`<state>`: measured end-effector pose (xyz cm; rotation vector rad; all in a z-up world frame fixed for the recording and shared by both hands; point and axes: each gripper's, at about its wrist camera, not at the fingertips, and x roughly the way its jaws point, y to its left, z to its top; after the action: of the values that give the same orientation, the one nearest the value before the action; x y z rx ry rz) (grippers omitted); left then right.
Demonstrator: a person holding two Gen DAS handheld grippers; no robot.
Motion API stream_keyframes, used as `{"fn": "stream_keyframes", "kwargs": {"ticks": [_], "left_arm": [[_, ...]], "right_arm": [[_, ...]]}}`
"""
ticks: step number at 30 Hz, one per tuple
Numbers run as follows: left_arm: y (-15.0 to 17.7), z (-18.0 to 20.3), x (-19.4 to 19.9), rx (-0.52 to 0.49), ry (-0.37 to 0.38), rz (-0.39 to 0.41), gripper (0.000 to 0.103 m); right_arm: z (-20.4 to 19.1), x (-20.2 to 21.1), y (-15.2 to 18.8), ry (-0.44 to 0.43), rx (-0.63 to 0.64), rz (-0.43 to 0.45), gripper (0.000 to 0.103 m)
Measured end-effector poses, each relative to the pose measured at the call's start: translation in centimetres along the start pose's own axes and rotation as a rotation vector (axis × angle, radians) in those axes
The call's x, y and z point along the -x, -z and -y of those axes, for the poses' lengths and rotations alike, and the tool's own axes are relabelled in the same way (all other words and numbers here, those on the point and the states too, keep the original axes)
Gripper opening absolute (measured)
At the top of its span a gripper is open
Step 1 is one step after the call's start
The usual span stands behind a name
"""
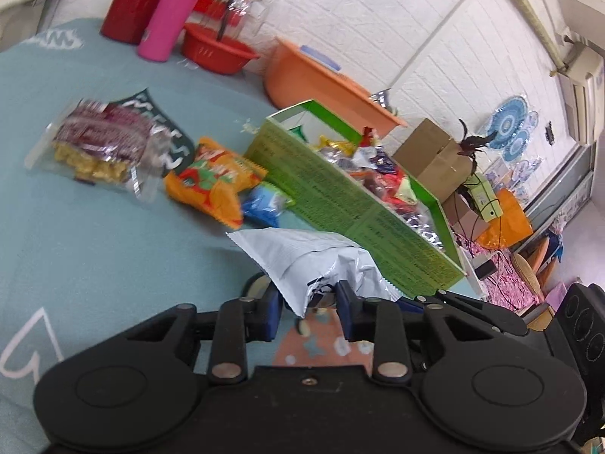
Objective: Organize snacks
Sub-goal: 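Carry the white foil bag into the green box and open both grippers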
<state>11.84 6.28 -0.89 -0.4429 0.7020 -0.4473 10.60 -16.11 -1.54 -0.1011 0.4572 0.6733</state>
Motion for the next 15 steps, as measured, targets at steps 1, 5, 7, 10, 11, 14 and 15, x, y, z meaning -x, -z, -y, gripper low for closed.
{"fn": "stream_keyframes", "kwargs": {"ticks": [1,5,7,10,11,14,15], "left_arm": [[-0.1,0.4,-0.1,-0.008,0.004,-0.002,0.027],[0.2,0.8,-0.6,-0.017,0.01,-0.027,0.035],[0.8,0.4,-0.4,0.008,0.016,-0.035,0.092],[1.3,-0.7,0.2,0.083,0.035,-0.022,0.103],[1.2,-0.9,0.2,0.099,0.041,-0.02,0.103],[0.7,-1.3,0.0,0.126,0.027,-0.012,0.103],[0.6,-1.3,-0.2,0.125,0.03,-0.017,0.103]], "right_arm": [[0.1,0.4,-0.1,0.008,0.0,0.011,0.033],[1.1,1.3,0.1,0.001,-0.013,-0.009,0.036],[1.6,1.6,0.7,0.0,-0.028,-0.026,0.045],[2.2,1.9,1.6,-0.032,-0.07,-0.073,0.079],[2.3,1.9,1.7,-0.043,-0.091,-0.074,0.089],[2.2,1.6,1.7,-0.038,-0.102,-0.065,0.097],[2.0,1.4,1.6,-0.041,-0.09,-0.063,0.097]]}}
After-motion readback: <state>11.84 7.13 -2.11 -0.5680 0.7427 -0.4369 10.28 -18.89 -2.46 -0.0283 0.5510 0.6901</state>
